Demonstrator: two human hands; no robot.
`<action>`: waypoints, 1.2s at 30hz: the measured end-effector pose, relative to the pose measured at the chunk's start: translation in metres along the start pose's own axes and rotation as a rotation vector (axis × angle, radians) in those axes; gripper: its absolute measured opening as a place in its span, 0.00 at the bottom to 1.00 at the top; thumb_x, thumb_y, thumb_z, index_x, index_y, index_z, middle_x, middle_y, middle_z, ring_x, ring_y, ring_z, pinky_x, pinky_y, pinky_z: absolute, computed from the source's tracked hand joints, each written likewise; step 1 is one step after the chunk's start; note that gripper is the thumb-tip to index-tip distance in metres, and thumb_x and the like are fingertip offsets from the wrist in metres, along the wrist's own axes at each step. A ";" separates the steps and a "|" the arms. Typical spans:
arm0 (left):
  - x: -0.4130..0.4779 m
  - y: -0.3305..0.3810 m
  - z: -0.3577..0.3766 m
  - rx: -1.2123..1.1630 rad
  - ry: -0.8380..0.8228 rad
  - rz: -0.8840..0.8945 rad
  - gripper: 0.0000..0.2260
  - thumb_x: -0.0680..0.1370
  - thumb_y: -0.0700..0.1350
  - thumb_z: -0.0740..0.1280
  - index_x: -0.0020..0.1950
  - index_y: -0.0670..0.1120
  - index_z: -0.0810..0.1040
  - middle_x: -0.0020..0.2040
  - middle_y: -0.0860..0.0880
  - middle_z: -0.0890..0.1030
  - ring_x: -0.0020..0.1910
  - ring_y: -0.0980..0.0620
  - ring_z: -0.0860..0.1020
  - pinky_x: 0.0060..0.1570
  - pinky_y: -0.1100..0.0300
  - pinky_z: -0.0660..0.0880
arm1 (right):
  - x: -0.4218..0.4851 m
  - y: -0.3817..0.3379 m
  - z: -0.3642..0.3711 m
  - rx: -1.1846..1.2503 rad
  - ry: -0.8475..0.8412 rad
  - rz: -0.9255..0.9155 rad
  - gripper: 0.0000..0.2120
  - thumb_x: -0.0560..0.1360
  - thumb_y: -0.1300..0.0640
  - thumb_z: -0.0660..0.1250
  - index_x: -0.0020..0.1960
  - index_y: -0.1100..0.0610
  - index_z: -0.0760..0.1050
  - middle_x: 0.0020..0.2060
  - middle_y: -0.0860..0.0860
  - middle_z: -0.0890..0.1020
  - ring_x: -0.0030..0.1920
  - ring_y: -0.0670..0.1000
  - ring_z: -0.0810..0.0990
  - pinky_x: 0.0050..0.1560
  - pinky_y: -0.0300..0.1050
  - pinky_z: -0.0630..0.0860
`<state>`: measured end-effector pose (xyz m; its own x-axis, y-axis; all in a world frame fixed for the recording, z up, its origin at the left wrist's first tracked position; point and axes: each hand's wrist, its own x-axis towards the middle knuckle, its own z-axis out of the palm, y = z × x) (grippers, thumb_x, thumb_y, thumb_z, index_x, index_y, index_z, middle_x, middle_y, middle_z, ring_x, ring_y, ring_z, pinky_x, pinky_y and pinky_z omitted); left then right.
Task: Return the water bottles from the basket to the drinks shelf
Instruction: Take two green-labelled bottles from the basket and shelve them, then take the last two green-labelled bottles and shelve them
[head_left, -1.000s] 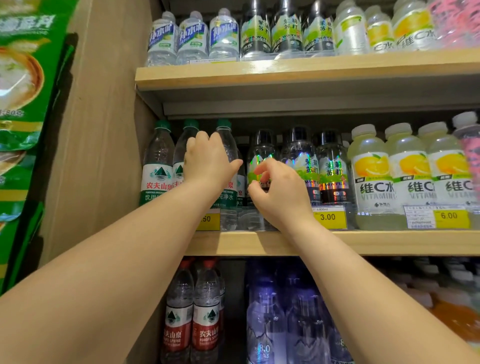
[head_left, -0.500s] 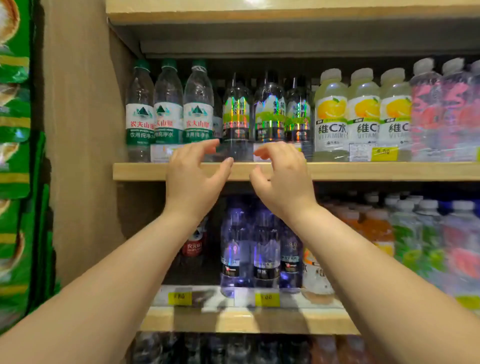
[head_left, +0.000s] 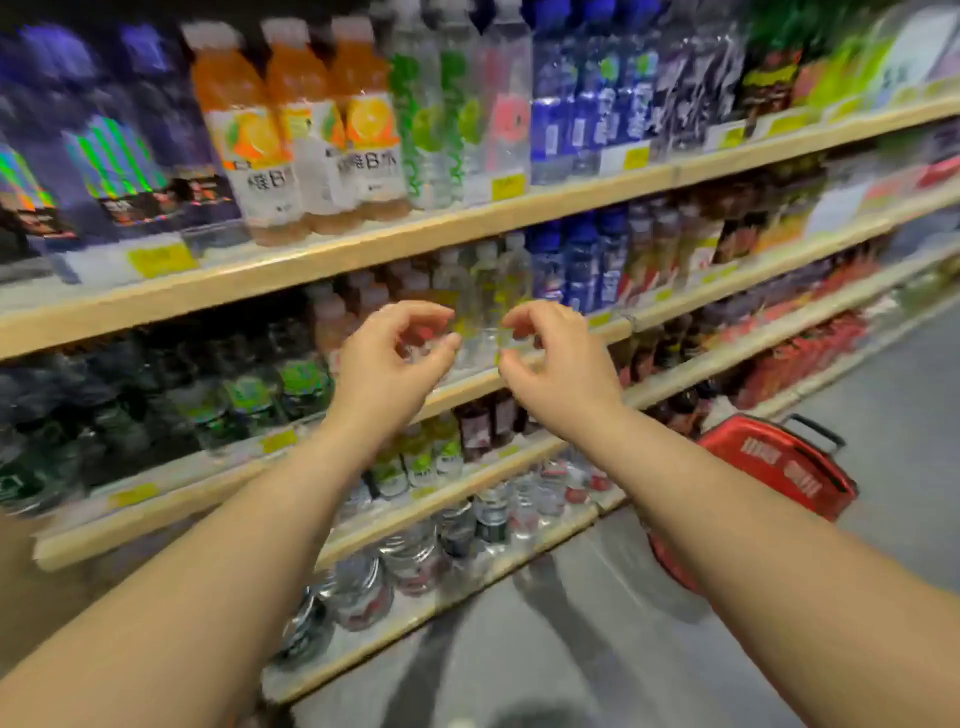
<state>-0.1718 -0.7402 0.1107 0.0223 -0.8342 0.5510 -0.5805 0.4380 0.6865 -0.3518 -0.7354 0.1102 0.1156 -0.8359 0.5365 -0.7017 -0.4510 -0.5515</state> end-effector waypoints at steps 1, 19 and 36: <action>-0.005 0.003 0.024 -0.029 -0.062 -0.002 0.08 0.72 0.44 0.73 0.49 0.54 0.79 0.41 0.58 0.79 0.37 0.58 0.75 0.42 0.61 0.73 | -0.015 0.021 -0.009 -0.018 -0.014 0.066 0.11 0.72 0.55 0.65 0.54 0.55 0.74 0.46 0.48 0.76 0.51 0.51 0.74 0.49 0.44 0.69; 0.071 0.023 0.412 -0.381 -0.713 -0.145 0.09 0.74 0.44 0.73 0.52 0.53 0.79 0.39 0.56 0.78 0.31 0.60 0.73 0.34 0.61 0.74 | -0.054 0.358 -0.138 -0.156 0.141 0.824 0.07 0.69 0.53 0.62 0.44 0.43 0.70 0.33 0.39 0.73 0.33 0.40 0.72 0.32 0.37 0.63; 0.070 0.075 0.639 -0.272 -0.604 -0.546 0.08 0.76 0.47 0.71 0.51 0.60 0.78 0.40 0.53 0.79 0.32 0.59 0.74 0.32 0.63 0.72 | -0.027 0.627 -0.246 -0.057 -0.364 0.777 0.08 0.72 0.54 0.63 0.51 0.49 0.71 0.37 0.38 0.72 0.35 0.40 0.73 0.33 0.39 0.68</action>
<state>-0.7338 -0.9800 -0.1026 -0.2399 -0.9533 -0.1837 -0.3977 -0.0761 0.9144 -0.9677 -0.9186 -0.0925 -0.2007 -0.9538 -0.2235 -0.7083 0.2989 -0.6395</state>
